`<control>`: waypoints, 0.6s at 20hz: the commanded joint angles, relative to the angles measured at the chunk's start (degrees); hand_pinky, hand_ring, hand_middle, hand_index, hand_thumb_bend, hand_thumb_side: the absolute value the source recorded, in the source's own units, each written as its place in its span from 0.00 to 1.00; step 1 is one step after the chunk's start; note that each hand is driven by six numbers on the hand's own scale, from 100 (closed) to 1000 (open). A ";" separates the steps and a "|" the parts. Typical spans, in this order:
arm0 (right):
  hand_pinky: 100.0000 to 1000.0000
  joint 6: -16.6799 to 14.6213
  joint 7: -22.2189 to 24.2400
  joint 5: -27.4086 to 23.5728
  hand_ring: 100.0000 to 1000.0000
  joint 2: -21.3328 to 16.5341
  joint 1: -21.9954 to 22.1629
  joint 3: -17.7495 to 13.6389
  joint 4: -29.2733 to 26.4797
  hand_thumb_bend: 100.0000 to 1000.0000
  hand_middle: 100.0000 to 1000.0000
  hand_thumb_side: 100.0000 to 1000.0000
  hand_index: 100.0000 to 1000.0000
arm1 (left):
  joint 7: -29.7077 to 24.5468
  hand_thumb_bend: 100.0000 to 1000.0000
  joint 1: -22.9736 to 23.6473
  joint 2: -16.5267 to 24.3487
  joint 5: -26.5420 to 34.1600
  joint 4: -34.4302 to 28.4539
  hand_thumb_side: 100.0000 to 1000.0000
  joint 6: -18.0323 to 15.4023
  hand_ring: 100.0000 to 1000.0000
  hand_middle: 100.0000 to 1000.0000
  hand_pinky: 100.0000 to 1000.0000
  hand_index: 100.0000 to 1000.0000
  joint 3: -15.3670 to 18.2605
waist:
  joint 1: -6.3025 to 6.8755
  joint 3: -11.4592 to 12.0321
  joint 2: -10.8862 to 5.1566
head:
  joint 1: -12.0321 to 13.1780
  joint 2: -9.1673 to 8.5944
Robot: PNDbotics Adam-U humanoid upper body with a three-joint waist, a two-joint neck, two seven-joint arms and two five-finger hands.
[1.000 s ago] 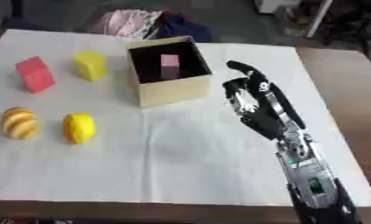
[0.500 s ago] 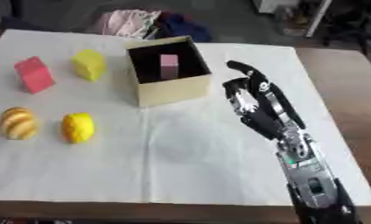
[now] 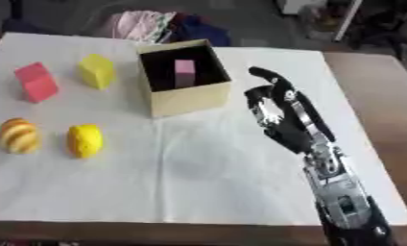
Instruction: Pick up objects on the table and place them in the box.
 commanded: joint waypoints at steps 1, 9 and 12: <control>0.85 -0.07 0.38 0.37 0.72 -0.66 -0.48 -0.01 -0.62 0.00 0.90 0.66 0.92 | -3.19 0.00 -1.64 7.43 -5.36 1.64 0.17 -1.30 0.71 0.77 0.75 0.85 -0.78 | 1.25 -0.21 0.23 | 0.20 -0.16; 0.85 -0.12 1.06 0.06 0.72 -0.70 -0.54 0.50 -0.28 0.00 0.90 0.67 0.92 | -9.79 0.00 -7.46 19.47 -18.86 12.47 0.17 -4.37 0.70 0.77 0.75 0.87 -5.16 | 1.39 -1.12 0.10 | 0.83 -0.12; 0.85 -0.12 1.22 -0.24 0.72 -0.68 -0.55 0.62 -0.18 0.00 0.90 0.67 0.92 | -12.60 0.05 -10.38 21.69 -22.11 16.82 0.19 -6.24 0.68 0.76 0.74 0.88 -7.76 | 1.37 -1.38 -0.01 | 1.06 -0.05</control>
